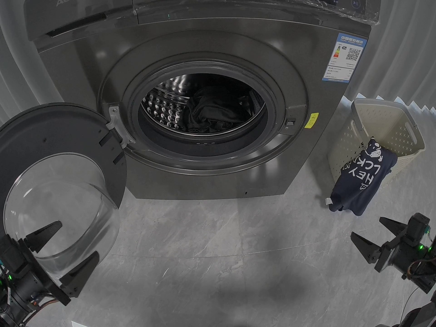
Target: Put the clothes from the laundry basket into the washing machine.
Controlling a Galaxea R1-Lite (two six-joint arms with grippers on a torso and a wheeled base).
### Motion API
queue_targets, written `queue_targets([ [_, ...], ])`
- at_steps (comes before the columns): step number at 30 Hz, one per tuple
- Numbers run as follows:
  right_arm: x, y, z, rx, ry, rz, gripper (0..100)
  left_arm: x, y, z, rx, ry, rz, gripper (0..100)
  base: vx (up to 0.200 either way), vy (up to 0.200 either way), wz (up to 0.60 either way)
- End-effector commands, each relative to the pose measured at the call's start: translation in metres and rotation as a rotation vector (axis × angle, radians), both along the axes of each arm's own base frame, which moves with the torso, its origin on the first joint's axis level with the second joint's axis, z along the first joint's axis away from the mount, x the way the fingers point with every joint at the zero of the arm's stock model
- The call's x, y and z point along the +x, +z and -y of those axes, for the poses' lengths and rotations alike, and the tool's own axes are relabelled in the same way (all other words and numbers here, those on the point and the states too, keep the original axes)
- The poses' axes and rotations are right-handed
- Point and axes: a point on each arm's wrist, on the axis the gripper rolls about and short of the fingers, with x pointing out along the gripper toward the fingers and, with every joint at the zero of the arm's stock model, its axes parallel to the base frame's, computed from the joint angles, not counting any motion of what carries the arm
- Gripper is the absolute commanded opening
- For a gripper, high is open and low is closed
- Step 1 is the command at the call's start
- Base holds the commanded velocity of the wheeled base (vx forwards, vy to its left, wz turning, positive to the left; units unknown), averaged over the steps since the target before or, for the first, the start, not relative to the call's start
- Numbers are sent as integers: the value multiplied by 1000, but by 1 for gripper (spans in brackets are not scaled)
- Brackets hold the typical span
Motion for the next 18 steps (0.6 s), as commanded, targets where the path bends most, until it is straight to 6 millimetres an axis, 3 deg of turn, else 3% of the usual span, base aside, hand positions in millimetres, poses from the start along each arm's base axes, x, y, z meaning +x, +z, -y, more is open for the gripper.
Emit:
queue_targets([
  [1,-49,7,31,33,-85,101,100,-36,-3,-29,-53,107,122,100,0,0,0],
  [3,-57,5,35,32,-98,109,100,-43,-11,-33,-47,129,123,100,0,0,0],
  [6,-70,5,44,58,-170,156,100,-50,-20,-37,-41,169,117,100,-200,0,0],
  [12,-90,0,53,79,-245,218,100,-68,-32,-44,-79,197,171,100,0,0,0],
  [15,-109,-17,58,63,-266,192,100,-77,-41,-46,-74,256,170,100,0,0,0],
  [18,-123,-34,61,44,-288,176,100,-80,-50,-46,-64,304,161,100,0,-200,0],
])
